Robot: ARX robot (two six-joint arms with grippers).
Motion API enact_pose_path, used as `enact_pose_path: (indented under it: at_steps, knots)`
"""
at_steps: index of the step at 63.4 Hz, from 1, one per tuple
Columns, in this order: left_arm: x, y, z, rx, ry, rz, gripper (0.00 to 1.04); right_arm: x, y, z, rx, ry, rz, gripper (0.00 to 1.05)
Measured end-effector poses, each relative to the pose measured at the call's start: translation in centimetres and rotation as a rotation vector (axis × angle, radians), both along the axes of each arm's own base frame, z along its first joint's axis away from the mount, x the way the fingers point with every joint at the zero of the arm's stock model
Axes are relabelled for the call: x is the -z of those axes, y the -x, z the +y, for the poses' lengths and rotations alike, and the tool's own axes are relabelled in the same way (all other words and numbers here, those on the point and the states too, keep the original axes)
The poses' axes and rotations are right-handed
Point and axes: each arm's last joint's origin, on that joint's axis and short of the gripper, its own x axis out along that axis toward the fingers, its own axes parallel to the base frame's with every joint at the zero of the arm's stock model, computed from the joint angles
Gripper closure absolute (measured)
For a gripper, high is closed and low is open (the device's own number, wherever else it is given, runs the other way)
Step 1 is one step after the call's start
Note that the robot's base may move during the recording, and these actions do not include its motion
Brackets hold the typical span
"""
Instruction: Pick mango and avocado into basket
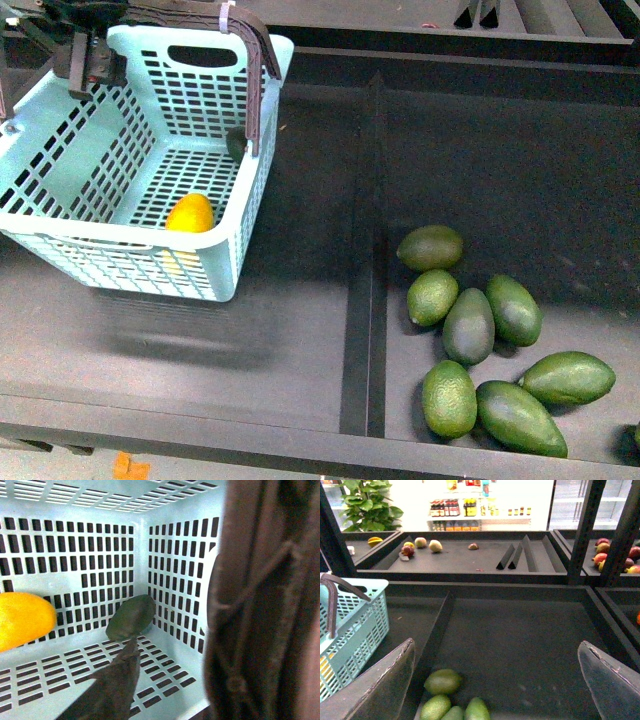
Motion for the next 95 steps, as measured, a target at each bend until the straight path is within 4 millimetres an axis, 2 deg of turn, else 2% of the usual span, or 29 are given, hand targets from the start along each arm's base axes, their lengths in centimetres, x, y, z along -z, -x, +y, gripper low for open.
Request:
enact_pose_path:
  at_steps: [4, 8, 11, 18, 25, 30, 34, 37, 40, 43, 45, 49, 51, 61, 77, 88, 95]
  knots:
    - [-1.1, 0.9, 0.2, -0.015, -0.025, -0.022, 0.27, 0.0, 0.0, 0.0, 0.0, 0.0, 0.0, 0.09]
    - [-3.3, 2.5, 0.5, -0.036, -0.046, -0.068, 0.13, 0.0, 0.0, 0.0, 0.0, 0.0, 0.0, 0.09]
    - [-4.9, 3.6, 0.7, -0.039, -0.052, -0.092, 0.07, 0.0, 0.0, 0.0, 0.0, 0.0, 0.0, 0.09]
    - [-8.1, 6.6, 1.1, -0.051, -0.062, -0.131, 0.08, 0.0, 0.0, 0.0, 0.0, 0.0, 0.0, 0.09]
    - [-9.6, 9.7, 1.0, -0.058, -0.108, -0.123, 0.08, 0.0, 0.0, 0.0, 0.0, 0.0, 0.0, 0.09]
    - [-10.8, 12.5, -0.3, -0.01, -0.105, -0.142, 0.08, 0.0, 0.0, 0.0, 0.0, 0.0, 0.0, 0.09]
    - [-11.2, 14.9, -2.2, 0.054, -0.072, -0.155, 0.08, 0.0, 0.0, 0.0, 0.0, 0.0, 0.0, 0.09]
    - [-10.6, 16.5, -3.3, 0.212, -0.135, -0.303, 0.17, 0.0, 0.0, 0.0, 0.0, 0.0, 0.0, 0.09]
    - [-9.8, 17.9, -3.5, 0.366, -0.279, -0.461, 0.26, 0.0, 0.0, 0.0, 0.0, 0.0, 0.0, 0.09]
    - [-9.0, 19.8, -2.6, 0.498, -0.549, -0.593, 0.37, 0.0, 0.0, 0.0, 0.003, 0.0, 0.0, 0.09]
    - [-8.8, 21.0, -1.7, 0.528, -0.703, -0.646, 0.44, 0.0, 0.0, 0.0, 0.003, 0.0, 0.0, 0.09]
    - [-8.4, 23.4, 0.2, 0.594, -1.035, -0.666, 0.6, 0.0, 0.0, 0.0, 0.002, 0.0, 0.0, 0.09]
    - [-8.1, 24.3, 0.8, 0.613, -1.108, -0.653, 0.67, 0.0, 0.0, 0.0, 0.001, 0.0, 0.0, 0.09]
    - [-5.8, 27.8, 2.5, 0.697, -1.246, -0.593, 1.01, 0.0, 0.0, 0.0, 0.0, 0.0, 0.0, 0.09]
    - [-4.2, 32.1, 4.2, 0.697, -1.274, -0.583, 1.02, 0.0, 0.0, 0.0, 0.0, 0.0, 0.0, 0.09]
    - [-3.6, 34.0, 5.5, 0.701, -1.277, -0.582, 1.02, 0.0, 0.0, 0.0, 0.0, 0.0, 0.0, 0.09]
    - [-3.3, 35.0, 5.6, 0.701, -1.278, -0.583, 1.02, 0.0, 0.0, 0.0, 0.0, 0.0, 0.0, 0.09]
